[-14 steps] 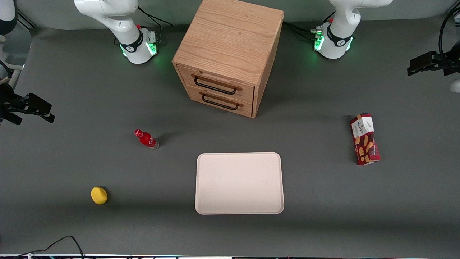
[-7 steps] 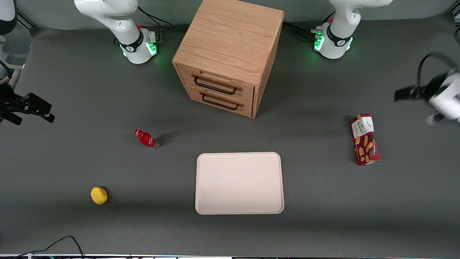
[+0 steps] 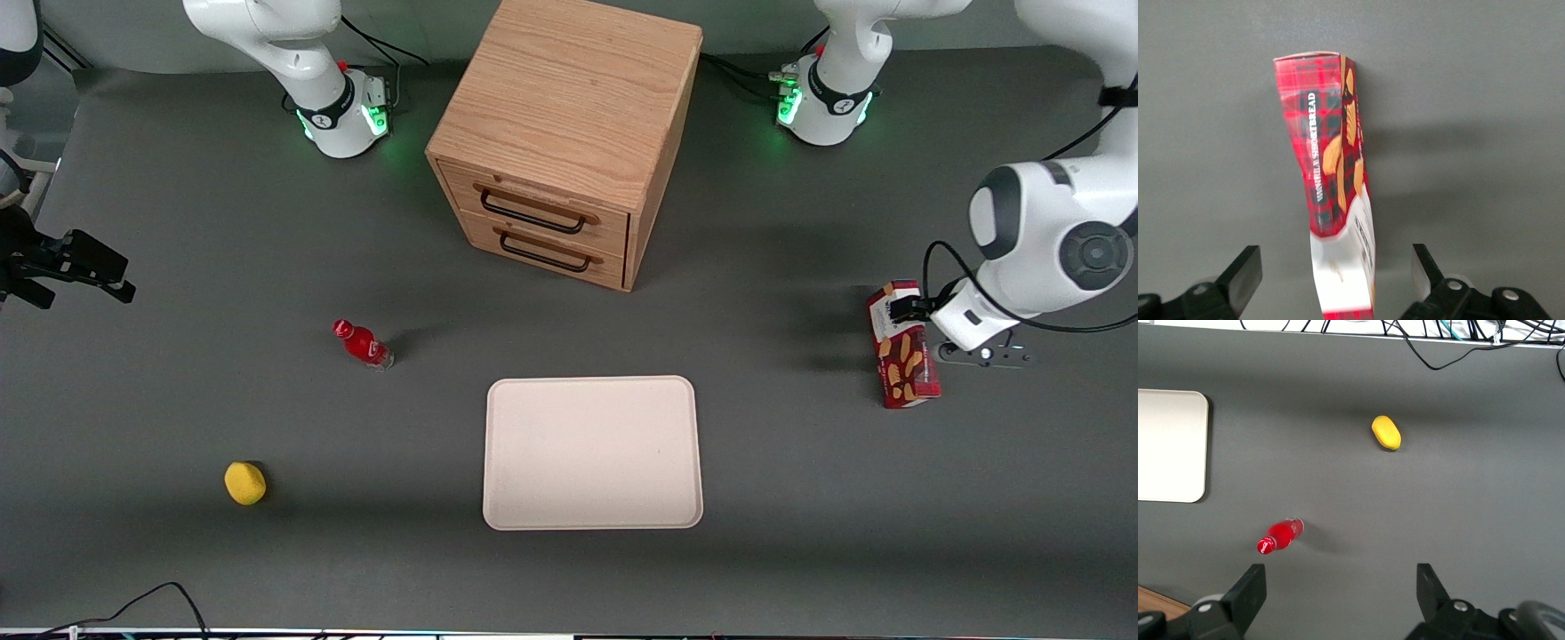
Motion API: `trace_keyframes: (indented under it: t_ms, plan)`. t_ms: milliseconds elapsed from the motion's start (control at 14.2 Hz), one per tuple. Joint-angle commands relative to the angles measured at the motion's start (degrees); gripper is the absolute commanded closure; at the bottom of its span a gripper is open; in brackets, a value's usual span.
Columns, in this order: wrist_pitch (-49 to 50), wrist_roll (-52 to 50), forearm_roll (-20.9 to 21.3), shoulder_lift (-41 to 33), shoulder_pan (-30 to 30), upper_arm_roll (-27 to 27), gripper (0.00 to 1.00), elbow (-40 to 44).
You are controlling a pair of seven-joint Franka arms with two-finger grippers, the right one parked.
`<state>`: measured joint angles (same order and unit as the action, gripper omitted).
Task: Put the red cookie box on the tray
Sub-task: 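Move the left gripper down over the red plaid cookie box, then close the left gripper on the cookie box's end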
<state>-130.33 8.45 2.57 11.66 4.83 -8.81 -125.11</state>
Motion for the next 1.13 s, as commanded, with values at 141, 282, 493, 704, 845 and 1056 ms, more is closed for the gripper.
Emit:
trace_keyframes:
  t_ms: [141, 282, 493, 704, 845, 1056]
  plan:
    - [-12.05, 1.84, -0.28, 5.2, -0.26, -0.33, 1.0, -3.38]
    - [-12.06, 1.84, -0.63, 5.56, -0.88, -0.24, 1.0, -3.3]
    - [-11.97, 1.84, -0.72, 5.47, -0.88, -0.24, 1.0, -3.03]
    - [-10.83, 1.75, -1.94, 3.11, -0.88, -0.15, 1.0, -2.25]
    - [-4.63, 1.4, -2.3, -0.22, -0.88, -0.07, 1.0, 1.07]
    - [17.47, -1.49, -2.39, -3.93, -0.62, 1.68, 1.0, 17.02]
